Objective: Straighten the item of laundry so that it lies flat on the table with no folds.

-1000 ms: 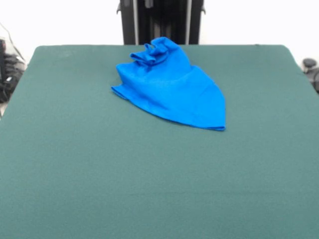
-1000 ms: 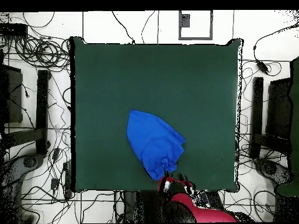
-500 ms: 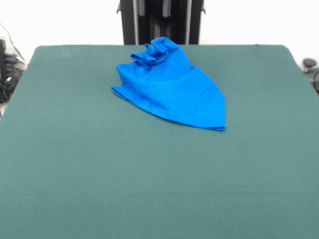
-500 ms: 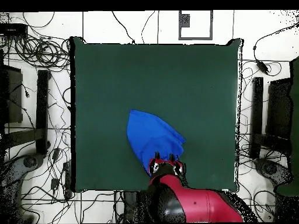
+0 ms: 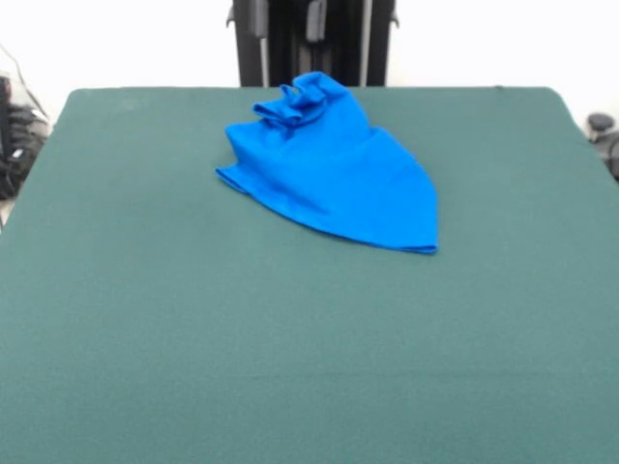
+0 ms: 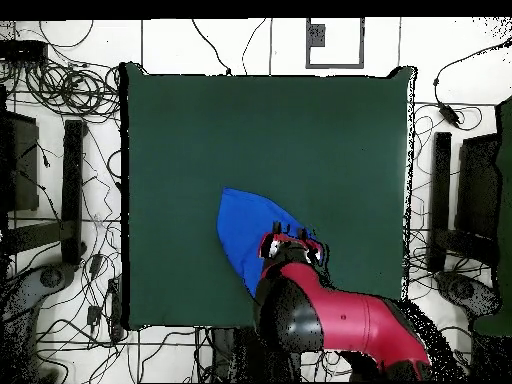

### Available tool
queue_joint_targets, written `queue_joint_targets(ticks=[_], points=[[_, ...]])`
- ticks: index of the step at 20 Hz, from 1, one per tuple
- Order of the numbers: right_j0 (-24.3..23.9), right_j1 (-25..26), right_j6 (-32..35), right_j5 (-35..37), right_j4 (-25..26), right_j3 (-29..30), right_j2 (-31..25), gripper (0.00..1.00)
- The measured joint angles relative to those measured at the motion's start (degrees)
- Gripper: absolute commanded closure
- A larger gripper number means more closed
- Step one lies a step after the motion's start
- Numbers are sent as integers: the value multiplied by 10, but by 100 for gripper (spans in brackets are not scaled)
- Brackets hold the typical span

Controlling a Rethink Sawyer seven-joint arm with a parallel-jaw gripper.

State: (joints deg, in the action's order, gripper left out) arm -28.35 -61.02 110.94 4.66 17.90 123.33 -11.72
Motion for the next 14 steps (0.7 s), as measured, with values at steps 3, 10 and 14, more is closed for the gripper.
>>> queue_joint_targets(ticks=[3,10,14], points=[[0,10,0,15,-13,-30,0,0],[5,34,0,44,-22,-76,2,0],[11,53,0,52,-22,-96,5,0]])
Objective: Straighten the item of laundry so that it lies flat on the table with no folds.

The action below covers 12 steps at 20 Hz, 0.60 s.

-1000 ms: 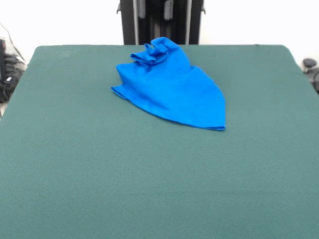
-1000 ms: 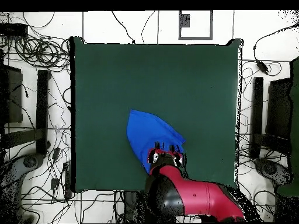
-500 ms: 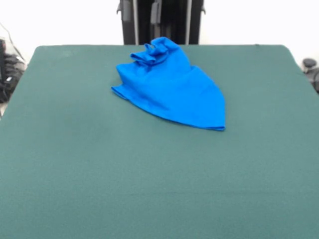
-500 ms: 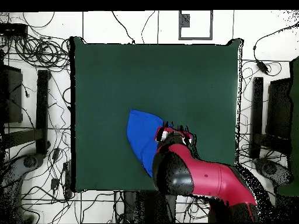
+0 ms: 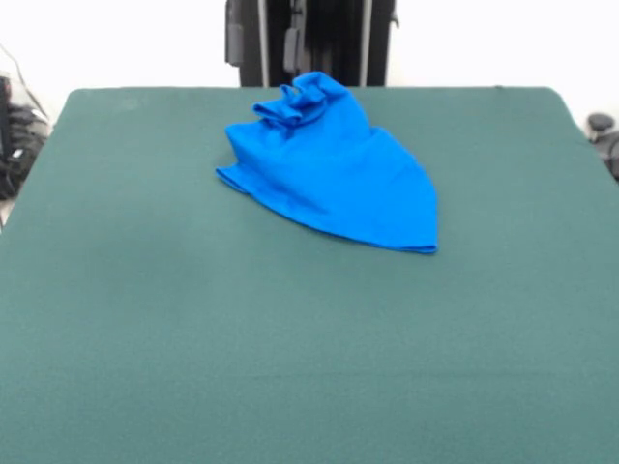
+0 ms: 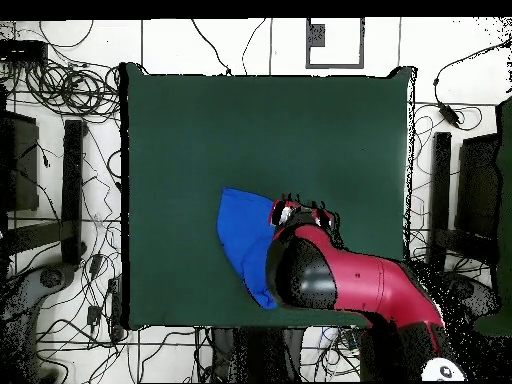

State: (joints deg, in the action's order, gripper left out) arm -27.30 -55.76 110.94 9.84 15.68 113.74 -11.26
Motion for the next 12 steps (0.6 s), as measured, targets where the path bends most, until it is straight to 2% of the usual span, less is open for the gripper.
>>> queue_joint_targets(ticks=[12], points=[[1,50,0,0,1,-24,4,0]])
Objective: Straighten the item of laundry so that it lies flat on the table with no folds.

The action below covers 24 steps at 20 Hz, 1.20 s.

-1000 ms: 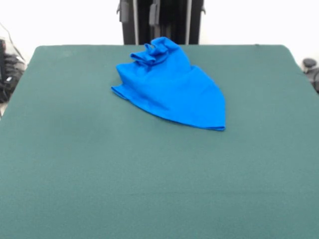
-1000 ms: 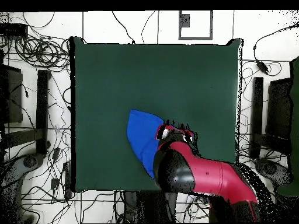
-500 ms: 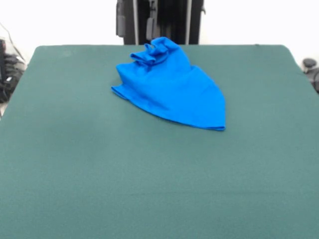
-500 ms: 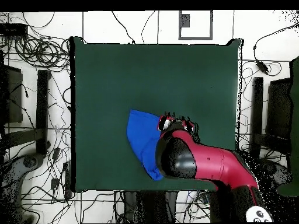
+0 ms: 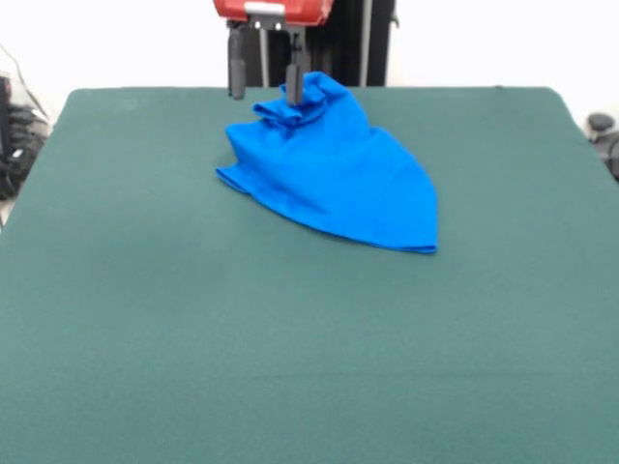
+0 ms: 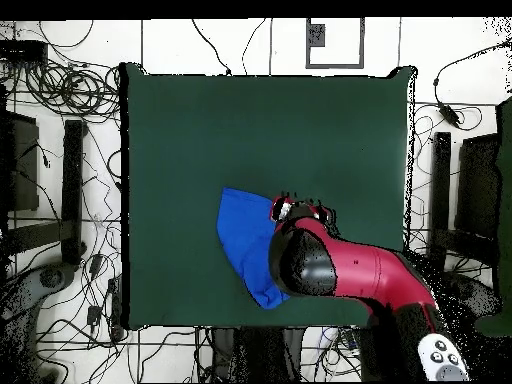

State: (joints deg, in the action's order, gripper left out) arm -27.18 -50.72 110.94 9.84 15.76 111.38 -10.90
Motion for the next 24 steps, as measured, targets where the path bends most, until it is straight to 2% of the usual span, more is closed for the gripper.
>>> queue_joint_targets(ticks=[11,24], points=[[-8,62,0,0,6,-3,0,0],[-31,100,0,0,14,-4,0,0]])
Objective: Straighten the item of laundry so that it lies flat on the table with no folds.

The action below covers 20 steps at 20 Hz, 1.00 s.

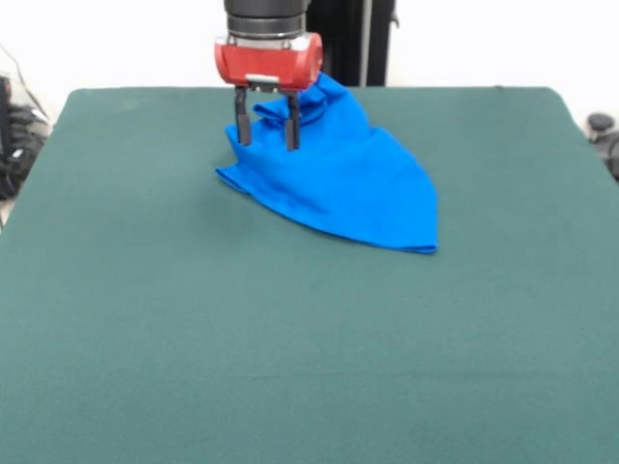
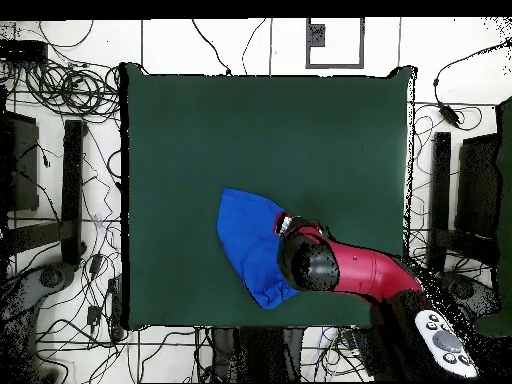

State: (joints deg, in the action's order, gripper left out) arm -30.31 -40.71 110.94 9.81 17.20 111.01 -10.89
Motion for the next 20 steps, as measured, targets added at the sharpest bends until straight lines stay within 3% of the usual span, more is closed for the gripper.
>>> queue_joint_targets(ticks=[12,20], points=[[-10,4,0,0,15,-2,0,0],[-10,33,0,0,40,-8,0,0]])
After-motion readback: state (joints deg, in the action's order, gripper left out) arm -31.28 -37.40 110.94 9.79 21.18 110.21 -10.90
